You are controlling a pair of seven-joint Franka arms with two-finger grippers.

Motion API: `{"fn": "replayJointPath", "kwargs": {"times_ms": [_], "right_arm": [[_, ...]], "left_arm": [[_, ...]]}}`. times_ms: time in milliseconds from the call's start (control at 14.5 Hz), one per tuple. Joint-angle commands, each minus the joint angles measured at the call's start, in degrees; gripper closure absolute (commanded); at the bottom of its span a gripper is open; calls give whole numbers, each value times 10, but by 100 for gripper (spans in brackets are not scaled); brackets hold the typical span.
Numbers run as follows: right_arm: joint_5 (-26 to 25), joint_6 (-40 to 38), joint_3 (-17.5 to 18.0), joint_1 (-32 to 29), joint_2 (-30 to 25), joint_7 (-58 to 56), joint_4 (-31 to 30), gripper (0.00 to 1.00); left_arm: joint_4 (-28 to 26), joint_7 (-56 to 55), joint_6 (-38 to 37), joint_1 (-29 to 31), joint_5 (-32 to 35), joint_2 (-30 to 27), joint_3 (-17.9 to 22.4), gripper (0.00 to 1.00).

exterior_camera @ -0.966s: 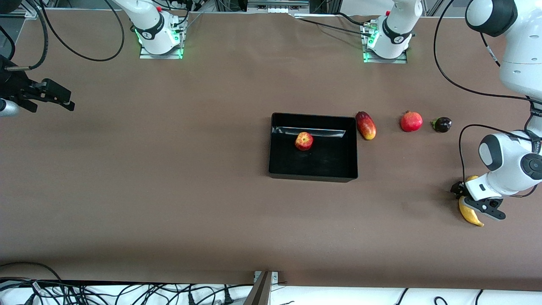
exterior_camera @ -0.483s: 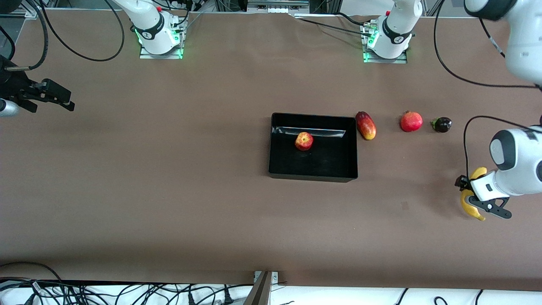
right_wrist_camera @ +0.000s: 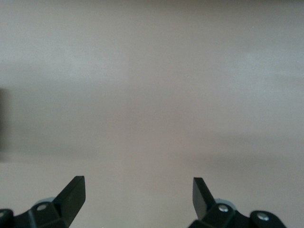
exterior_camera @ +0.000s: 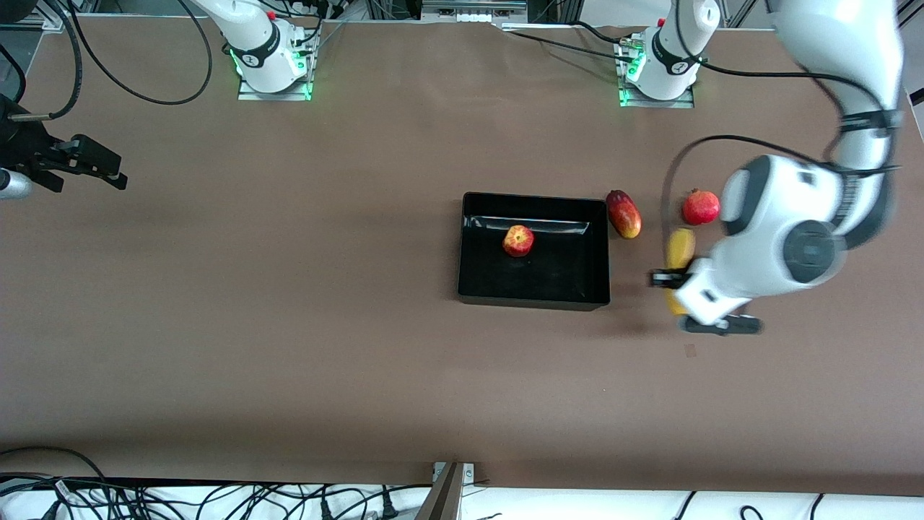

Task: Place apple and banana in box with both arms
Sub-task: 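Carry the banana with the left gripper over the black box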

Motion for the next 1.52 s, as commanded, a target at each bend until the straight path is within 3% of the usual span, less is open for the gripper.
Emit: {"fn": "replayJointPath", "kwargs": {"times_ms": [0,138,621,966,1448], "right_arm": [[-8,-2,4,-4,4,-3,11,0],[-8,-2,4,-4,4,-3,11,0],[-8,-2,4,-4,4,-3,11,0],[-8,-2,4,-4,4,-3,11,0],[-8,-2,4,-4,4,-3,11,0]], "left_arm": [[-11,-56,19,-35,-27,7,12,100],[-12,-61,28,-62,-52,16,18,100],[-41,-52,80,-105,-45,24,2,100],[-106,-45,145,-107,-22,24,-27,100],[-134,-42,201,-104,-13,48,-27,100]]}}
